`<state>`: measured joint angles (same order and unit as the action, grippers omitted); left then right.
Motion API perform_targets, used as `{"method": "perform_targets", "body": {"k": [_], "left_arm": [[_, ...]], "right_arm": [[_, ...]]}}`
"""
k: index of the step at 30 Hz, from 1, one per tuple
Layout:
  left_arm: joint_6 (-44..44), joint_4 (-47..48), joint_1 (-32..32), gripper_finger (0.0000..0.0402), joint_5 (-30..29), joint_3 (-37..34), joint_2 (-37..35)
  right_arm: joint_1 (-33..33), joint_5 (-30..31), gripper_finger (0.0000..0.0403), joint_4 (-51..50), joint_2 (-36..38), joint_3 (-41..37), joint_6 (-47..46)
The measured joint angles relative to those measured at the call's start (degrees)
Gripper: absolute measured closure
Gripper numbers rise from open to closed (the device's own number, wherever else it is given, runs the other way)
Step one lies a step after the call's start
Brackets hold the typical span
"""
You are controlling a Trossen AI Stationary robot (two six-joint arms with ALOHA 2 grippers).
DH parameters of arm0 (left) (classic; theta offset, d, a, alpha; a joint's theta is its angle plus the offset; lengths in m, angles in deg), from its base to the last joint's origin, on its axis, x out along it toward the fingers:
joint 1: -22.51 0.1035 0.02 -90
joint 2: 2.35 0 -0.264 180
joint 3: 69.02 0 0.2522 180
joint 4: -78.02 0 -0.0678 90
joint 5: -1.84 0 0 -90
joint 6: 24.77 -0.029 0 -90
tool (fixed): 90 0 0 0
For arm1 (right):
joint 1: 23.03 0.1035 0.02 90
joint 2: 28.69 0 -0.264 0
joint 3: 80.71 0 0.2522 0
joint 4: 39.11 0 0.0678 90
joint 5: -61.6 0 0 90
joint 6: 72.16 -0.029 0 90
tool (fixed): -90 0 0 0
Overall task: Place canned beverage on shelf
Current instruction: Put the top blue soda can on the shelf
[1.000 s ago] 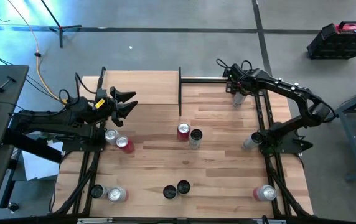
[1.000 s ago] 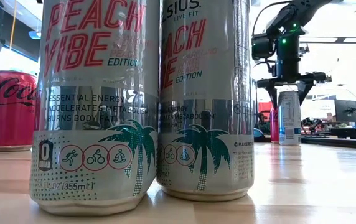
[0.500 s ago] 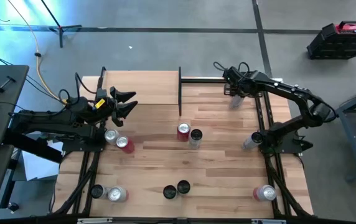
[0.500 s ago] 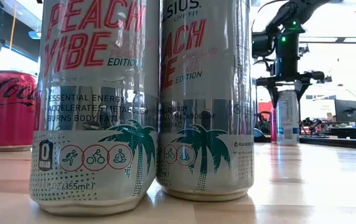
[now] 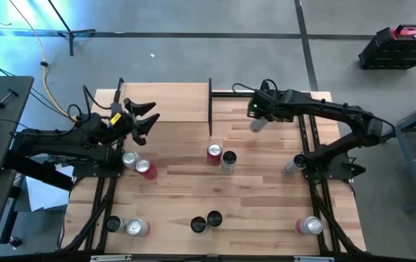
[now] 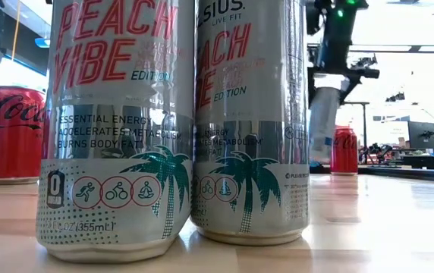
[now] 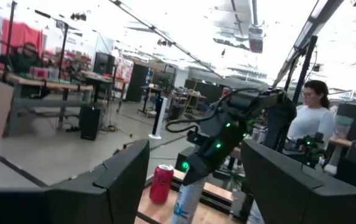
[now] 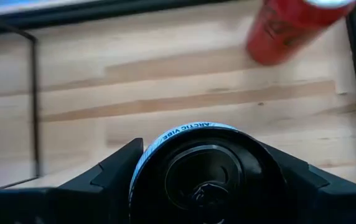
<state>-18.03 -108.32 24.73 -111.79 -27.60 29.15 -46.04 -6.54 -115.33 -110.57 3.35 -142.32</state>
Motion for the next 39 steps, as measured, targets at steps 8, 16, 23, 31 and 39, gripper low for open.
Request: {"method": "perform_targets", "body": {"k": [8,16,23,31,39], "left_arm": [[-4.6,-0.6,0.0,0.0158,0.0,0.0,0.0],[-5.0,0.0,0.0,0.0158,0.0,0.0,0.0],[-5.0,0.9,0.0,0.0158,0.0,0.0,0.0],[-5.0,0.9,0.0,0.0158,0.1,0.0,0.0],[-4.9,1.1,0.0,0.0158,0.1,0.0,-0.3]], "right_arm": [[5.1,2.2,0.0149,-12.5,-13.6,19.5,-1.6],[4.7,1.6,0.0149,-12.2,-23.0,26.4,-1.2],[2.6,1.2,0.0148,-10.1,-24.9,26.4,-0.6],[1.2,1.4,0.0148,-7.3,-28.0,26.4,-0.3],[1.0,0.4,0.0148,-6.3,-30.1,26.4,-0.2]]}}
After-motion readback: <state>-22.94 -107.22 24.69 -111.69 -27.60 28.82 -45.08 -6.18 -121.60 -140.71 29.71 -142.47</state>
